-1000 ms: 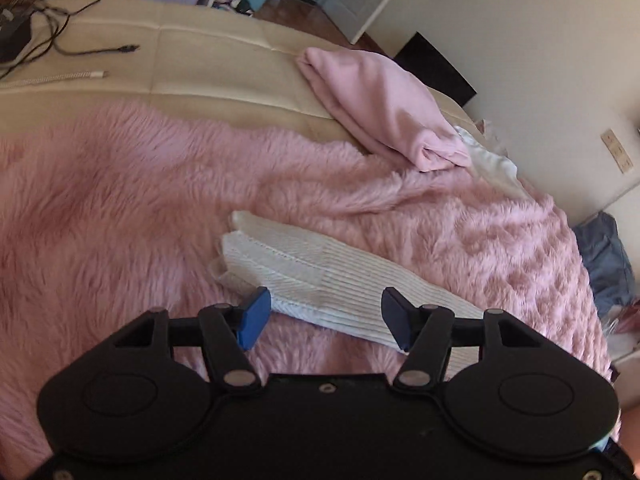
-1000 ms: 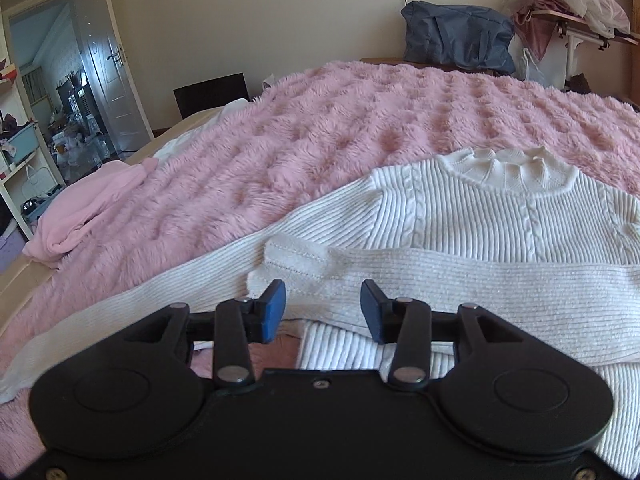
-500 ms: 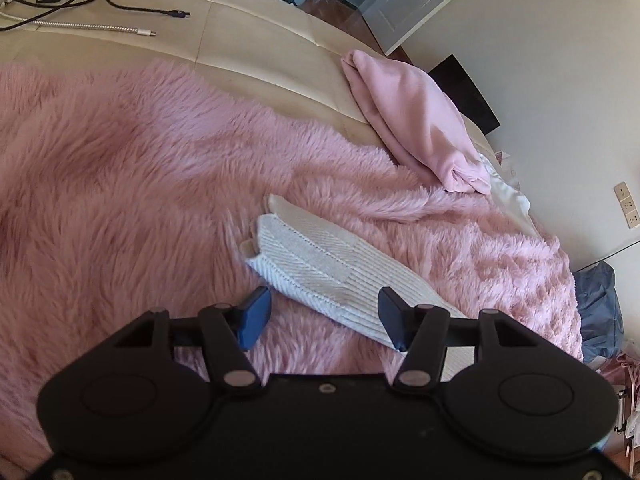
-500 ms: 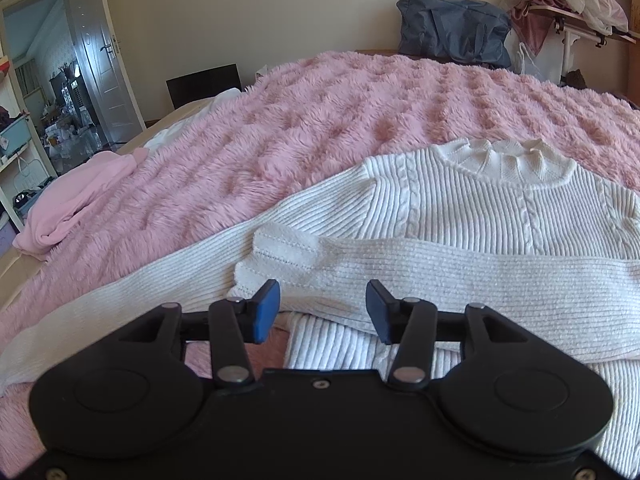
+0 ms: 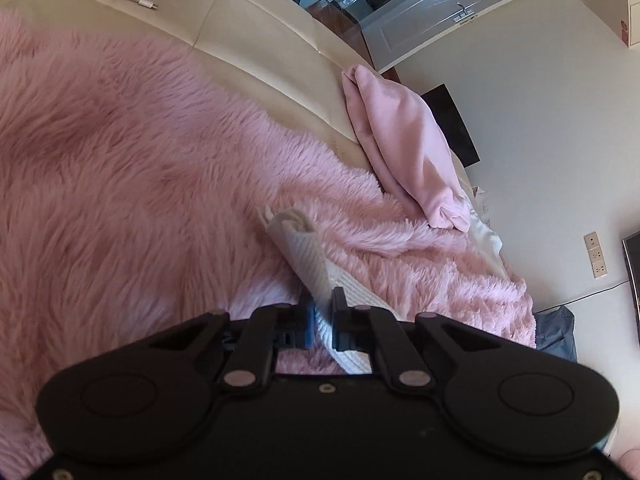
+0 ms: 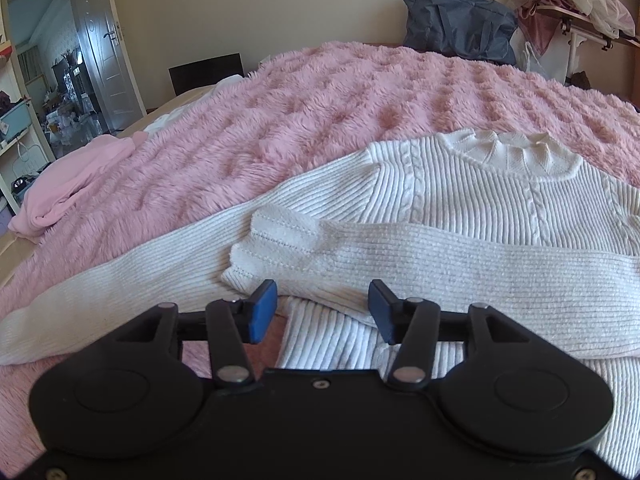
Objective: Fold small clothes
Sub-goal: 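Lift the sleeve with the left tool and lay it across the body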
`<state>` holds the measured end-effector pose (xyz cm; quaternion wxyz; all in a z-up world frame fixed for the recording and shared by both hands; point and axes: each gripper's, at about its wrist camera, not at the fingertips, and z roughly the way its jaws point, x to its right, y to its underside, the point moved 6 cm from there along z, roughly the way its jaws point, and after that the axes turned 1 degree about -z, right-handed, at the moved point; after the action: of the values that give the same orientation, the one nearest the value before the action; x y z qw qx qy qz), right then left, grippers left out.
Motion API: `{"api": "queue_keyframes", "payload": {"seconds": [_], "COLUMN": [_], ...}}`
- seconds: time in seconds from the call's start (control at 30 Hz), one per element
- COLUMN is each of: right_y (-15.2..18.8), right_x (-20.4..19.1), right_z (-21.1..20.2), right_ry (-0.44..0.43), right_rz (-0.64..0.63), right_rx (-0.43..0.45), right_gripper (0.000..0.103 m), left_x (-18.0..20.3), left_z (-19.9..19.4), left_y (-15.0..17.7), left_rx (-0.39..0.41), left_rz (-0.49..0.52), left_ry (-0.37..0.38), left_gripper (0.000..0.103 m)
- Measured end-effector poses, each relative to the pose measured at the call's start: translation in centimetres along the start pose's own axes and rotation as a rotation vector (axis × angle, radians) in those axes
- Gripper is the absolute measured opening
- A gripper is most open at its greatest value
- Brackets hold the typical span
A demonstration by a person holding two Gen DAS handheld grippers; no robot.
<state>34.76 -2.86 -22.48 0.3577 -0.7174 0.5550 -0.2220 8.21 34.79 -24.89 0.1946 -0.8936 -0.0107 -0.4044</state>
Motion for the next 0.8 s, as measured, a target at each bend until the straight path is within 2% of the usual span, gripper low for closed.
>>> {"api": "queue_keyframes", "payload": {"seconds": [0.07,0.17,0.23,0.3,0.37,0.43,0.53,0.63,0.8], "right_y": [0.0,-0.2,-0.4,-0.5,-0.4,-0.4,-0.3,0.6,2.3], "right_x": [-0.1,0.1,0.6,1.0,1.5,2.2,4.0,6.5,11.1], "right_z": [-0.1,-0.6,-1.1,-0.9,-0.7,-1.7,-4.3,-6.9,-10.9], "right_ry": [0.001,0.013,0.024,0.009,0.012,0.013,0.016,0.031,0.093], "right_rz": [-0.003,-0.006,0.001,0.019,0.033,0.044,0.054,0.070,0.117], "right_rx": [0.003,0.021,0.042,0.027,0.006,0.029,0.059,0.065,0.076], "right_gripper": [0.054,0.054,0.055,0.059,0.059,0.059,0.059,0.060,0.061], "left_x": [0.9,3.2,5.4,7.8,10.5,13.9,19.1,24.5,32.2], "left_z": [-0.4,-1.0,-1.5,-2.1,-2.5,-2.9,-3.4,-3.4,-3.4], "left_y": [-0.1,-0.1,-0.1,0.2,0.6,1.6,3.7,7.2,15.1], "left_rx": [0.015,0.022,0.027,0.021,0.000,-0.033,-0.083,-0.150,-0.249], "left_rz": [0.034,0.076,0.101,0.116,0.132,0.161,0.218,0.268,0.370], "left_ry": [0.013,0.076,0.138,0.209,0.275,0.355,0.466,0.573,0.700], "left_gripper": [0.004,0.004,0.004,0.004,0.003,0.003,0.003,0.004,0.003]}}
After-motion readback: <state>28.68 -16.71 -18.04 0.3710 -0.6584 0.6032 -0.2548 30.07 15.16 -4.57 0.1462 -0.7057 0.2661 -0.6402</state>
